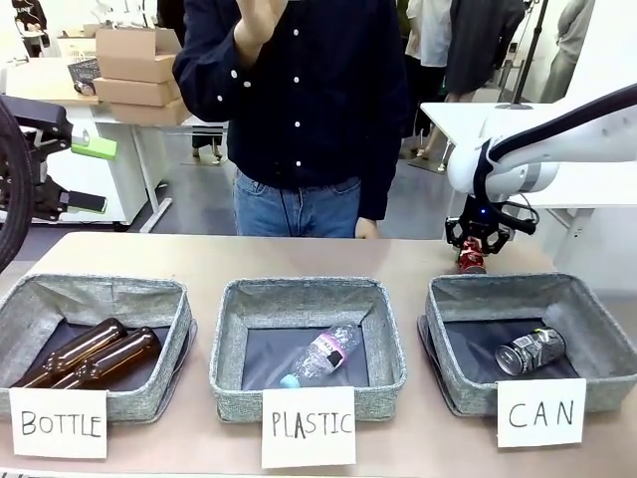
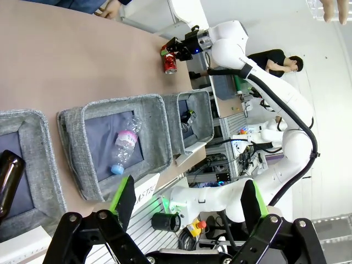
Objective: Sort the can waste into the basket.
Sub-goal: Pick up the can waste from the table and place it in the right Fabric basket.
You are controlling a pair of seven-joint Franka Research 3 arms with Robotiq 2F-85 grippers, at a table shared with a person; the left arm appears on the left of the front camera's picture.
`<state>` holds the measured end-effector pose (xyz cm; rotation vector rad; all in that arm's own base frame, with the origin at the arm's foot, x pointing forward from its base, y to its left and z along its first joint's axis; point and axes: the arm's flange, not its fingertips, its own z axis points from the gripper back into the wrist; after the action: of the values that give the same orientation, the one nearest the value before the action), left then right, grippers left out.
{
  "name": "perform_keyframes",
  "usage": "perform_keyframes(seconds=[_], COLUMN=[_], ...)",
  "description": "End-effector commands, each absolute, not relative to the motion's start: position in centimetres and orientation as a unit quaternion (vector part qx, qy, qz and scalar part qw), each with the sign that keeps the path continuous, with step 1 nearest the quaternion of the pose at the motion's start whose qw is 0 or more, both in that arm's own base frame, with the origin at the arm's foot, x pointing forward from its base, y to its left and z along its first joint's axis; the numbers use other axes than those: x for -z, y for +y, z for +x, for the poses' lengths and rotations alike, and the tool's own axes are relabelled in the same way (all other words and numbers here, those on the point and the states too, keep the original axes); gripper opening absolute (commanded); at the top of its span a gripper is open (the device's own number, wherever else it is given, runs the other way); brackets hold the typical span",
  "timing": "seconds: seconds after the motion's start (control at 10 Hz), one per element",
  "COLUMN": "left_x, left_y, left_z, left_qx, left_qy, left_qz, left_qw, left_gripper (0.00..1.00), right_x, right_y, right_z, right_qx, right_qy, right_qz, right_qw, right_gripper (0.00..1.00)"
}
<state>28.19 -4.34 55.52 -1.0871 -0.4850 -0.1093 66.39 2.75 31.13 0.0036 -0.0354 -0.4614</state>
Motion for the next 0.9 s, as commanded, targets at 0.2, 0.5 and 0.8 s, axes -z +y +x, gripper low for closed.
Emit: perform_keyframes(seconds=[0.2, 0.5, 0.8], left_x=[-55.7, -55.7, -55.7], left_y=[-4.5, -4.5, -4.5], left_z=[28.2, 28.2, 28.2], left_qx=[0.054, 0.054, 0.054], left_qy=[-0.232, -0.232, -0.232], left_qz=[-0.519, -0.519, -0.519], left_qw=[0.821, 0.821, 0.821], left_gripper=[1.0, 1.0, 1.0], right_x=[-32.5, -40.6, -45.0], right_y=[2.6, 4.2, 3.7], right_z=[66.1, 58.8, 48.3], right_qx=[0.215, 0.133, -0.045], right_qy=[-0.014, 0.001, 0.062], right_qz=[0.01, 0.082, 0.073], right_qw=[0.977, 0.988, 0.994], right_gripper=[0.0, 0.0, 0.0])
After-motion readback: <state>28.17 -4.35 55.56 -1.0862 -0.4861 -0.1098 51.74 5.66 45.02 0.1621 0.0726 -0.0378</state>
